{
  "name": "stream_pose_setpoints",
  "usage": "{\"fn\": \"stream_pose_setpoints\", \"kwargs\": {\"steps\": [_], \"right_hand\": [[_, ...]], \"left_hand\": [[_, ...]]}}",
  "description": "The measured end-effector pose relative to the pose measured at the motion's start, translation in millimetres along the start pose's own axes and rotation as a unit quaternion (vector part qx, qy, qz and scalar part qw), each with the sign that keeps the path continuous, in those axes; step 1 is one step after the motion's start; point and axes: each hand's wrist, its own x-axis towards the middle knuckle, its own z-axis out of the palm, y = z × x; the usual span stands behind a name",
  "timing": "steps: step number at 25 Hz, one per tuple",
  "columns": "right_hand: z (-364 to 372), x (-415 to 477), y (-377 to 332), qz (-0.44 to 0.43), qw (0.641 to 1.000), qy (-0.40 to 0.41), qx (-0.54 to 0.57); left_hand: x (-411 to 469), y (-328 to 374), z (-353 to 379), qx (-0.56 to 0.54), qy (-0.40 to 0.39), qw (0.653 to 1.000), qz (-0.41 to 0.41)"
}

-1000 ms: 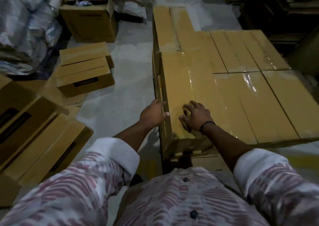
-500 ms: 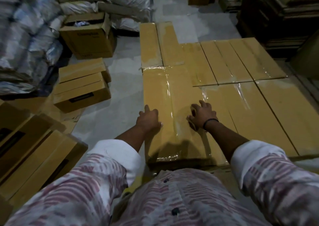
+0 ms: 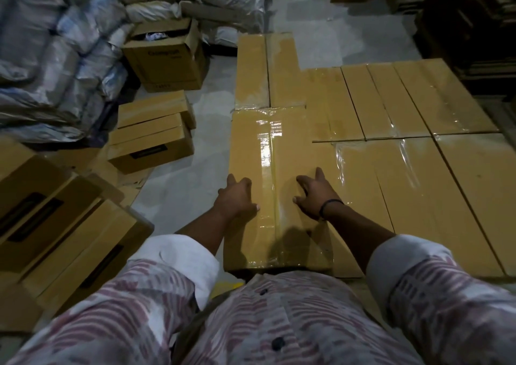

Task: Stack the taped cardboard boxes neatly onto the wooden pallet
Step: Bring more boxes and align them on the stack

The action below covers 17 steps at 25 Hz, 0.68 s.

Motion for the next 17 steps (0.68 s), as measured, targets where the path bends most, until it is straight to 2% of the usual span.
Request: {"fn": "stream_pose_setpoints", "kwargs": {"steps": [4,12,17], "right_hand": [[0,-2,-5,-0.004,1.000,-0.003,-0.004],[-2,2,2,0.014,1.000,-0.006,0.007],[-2,5,2,0.013,1.000,-0.009,0.010]], "left_hand": [[-3,-2,1,-0.013,-0.006,1.000,-0.015],[-2,10,-9,-0.011,0.014,1.000,0.006],[-3,8,-11,0.009,-0.005,1.000,0.008]]}}
